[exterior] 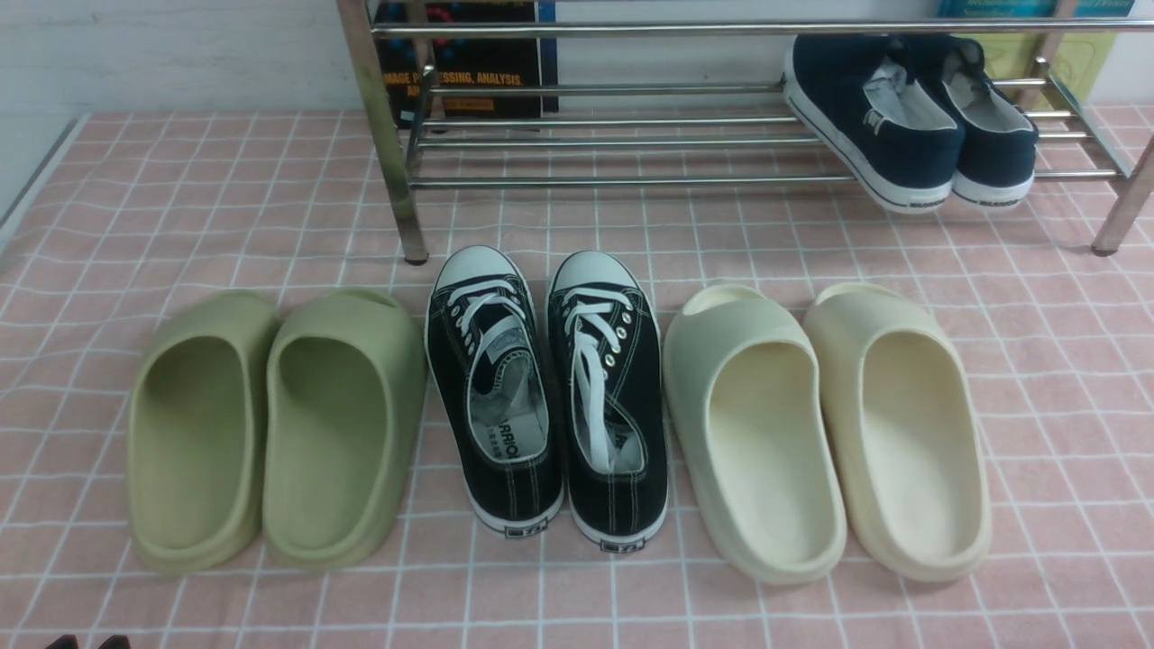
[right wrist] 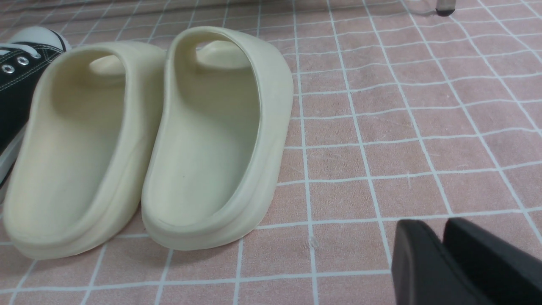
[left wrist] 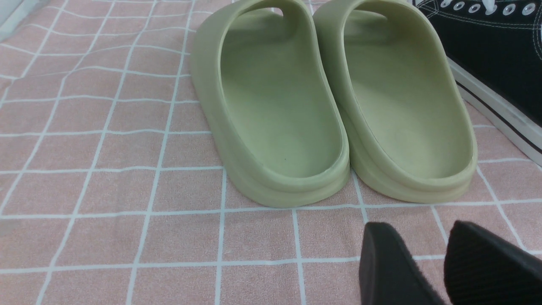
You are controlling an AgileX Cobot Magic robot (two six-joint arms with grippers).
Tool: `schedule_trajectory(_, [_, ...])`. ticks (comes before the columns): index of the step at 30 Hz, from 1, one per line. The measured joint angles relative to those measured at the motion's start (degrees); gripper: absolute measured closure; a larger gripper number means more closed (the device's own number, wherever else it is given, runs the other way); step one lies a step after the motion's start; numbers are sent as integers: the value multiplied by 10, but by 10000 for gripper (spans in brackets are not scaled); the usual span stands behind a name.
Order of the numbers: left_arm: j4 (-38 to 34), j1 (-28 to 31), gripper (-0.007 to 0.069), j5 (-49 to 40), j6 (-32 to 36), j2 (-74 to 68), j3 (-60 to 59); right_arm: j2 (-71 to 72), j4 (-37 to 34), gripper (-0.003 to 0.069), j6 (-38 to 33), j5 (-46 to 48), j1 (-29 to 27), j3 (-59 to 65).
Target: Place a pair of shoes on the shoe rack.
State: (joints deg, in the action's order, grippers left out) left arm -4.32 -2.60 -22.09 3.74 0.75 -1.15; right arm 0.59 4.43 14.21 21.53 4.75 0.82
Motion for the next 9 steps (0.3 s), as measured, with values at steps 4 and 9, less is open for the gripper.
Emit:
schedule_trajectory(4, [0, 0, 385, 0, 0, 0, 0, 0, 0, 554, 0, 0, 0, 0])
schedule_trajectory(9, [0, 0, 385, 0, 0, 0, 0, 0, 0, 547, 0, 0, 0, 0])
